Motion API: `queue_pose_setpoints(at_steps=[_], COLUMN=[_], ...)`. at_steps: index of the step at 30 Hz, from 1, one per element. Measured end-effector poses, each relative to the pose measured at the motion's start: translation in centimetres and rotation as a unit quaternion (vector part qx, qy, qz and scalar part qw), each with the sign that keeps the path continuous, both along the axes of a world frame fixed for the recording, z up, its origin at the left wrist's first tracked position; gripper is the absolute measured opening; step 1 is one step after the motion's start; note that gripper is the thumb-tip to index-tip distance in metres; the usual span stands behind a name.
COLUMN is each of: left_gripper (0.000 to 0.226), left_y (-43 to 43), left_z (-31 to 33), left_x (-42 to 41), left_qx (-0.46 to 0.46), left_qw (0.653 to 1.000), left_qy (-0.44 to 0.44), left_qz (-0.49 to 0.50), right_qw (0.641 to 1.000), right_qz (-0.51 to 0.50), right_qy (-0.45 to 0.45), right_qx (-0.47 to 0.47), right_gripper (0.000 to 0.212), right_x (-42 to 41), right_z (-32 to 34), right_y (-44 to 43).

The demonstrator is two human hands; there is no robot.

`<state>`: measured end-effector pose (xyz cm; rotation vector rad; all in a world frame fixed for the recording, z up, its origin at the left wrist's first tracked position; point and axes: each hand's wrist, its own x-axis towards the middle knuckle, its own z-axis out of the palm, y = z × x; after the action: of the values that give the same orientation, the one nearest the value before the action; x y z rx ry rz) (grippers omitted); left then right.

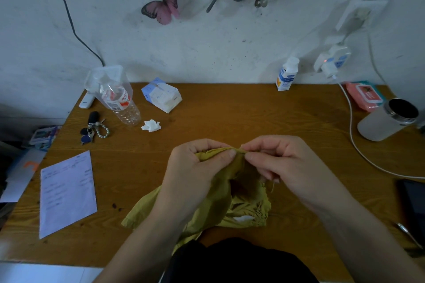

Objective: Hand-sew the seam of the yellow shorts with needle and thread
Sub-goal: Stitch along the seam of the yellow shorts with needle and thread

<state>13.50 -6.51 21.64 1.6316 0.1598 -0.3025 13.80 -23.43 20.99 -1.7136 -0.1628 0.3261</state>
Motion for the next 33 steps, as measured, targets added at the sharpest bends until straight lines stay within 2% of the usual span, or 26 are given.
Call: queue_pose_setpoints(at_steps=[5,9,12,20,33], left_gripper=[0.005,0.007,0.006,0.006,0.007], left_y=[0.3,0.6,0.8,1.0,1.1], left_z=[0.0,0.1,0.1,-0.1,-0.3], left_x=[0.3,0.6,0.9,1.1,1.3], left_qx=[-0.077,-0.131,-0.149,-0.173,-0.212], left_qw=[0.995,0.984,0.977,0.97,0.955], left_qy=[0.054,0.104,0.13,0.146,0.179], left_qz=[-0.033,-0.066,-0.078,-0.085,-0.105], right_qw=[0.995,0.988,0.983,0.979,0.973], right_qz=[0.038,0.059,0.068,0.081,0.098], right_qy=[0.074,0.12,0.139,0.144,0.156], right_qx=[0.047,0.079,0.098,0.119,0.142], right_gripper=[0.012,0.024,0.023,0.009,0.011], right_x=[0.4,0.7,0.8,1.0,1.0], right_z=[-0.1,-0.1,-0.1,-0.9,-1.2], right_y=[-0.8,-1.1,-1.2,-1.2,-1.4])
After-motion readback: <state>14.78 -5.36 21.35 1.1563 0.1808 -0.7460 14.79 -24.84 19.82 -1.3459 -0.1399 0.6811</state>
